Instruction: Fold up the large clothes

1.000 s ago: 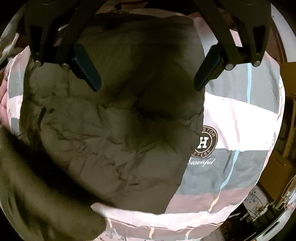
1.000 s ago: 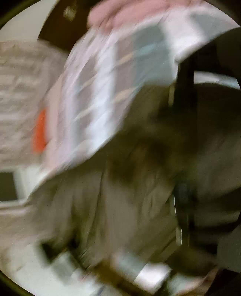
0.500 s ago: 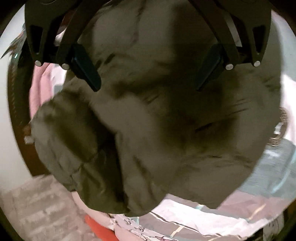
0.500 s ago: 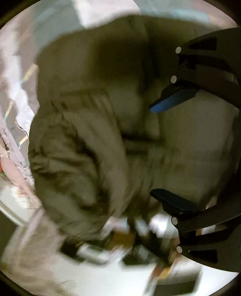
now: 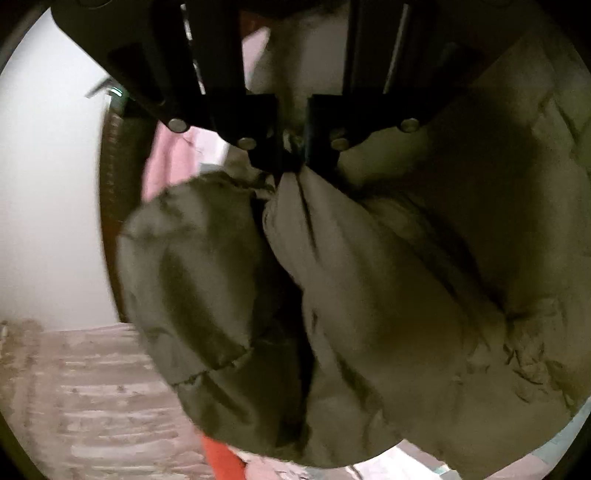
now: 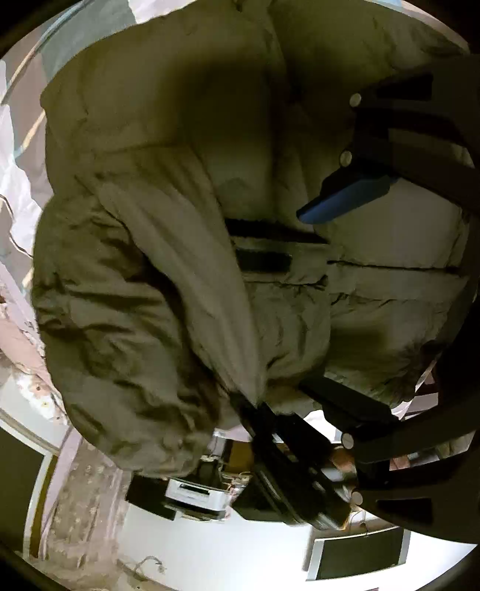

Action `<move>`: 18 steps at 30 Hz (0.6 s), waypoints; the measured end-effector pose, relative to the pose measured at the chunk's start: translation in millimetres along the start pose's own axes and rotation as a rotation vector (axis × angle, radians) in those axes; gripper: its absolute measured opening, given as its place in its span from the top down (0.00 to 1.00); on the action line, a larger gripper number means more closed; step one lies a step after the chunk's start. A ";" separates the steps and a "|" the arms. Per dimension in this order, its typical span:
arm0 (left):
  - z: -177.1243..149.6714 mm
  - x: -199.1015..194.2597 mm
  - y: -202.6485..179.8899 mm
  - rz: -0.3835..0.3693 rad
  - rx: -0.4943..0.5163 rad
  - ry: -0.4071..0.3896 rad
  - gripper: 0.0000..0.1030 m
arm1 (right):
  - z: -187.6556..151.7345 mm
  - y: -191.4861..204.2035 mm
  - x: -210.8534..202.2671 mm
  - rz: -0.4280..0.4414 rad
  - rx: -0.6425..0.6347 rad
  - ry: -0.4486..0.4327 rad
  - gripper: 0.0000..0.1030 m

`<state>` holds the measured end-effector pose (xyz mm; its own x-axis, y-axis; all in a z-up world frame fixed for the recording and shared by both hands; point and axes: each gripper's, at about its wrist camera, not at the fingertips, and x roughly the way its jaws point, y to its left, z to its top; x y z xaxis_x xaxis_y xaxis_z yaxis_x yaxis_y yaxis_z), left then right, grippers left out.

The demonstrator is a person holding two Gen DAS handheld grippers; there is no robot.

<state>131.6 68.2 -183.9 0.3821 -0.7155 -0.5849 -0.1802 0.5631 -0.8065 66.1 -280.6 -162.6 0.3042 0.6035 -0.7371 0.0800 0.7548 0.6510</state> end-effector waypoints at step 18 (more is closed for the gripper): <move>-99.6 42.2 -46.8 0.259 0.412 0.316 0.91 | -11.8 -19.6 37.7 -0.174 0.110 0.019 0.83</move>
<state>65.9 -29.5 -179.4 0.0725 -0.5857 -0.8072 0.1603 0.8057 -0.5702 64.8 -269.6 -205.3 0.2588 0.4723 -0.8426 0.2332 0.8160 0.5290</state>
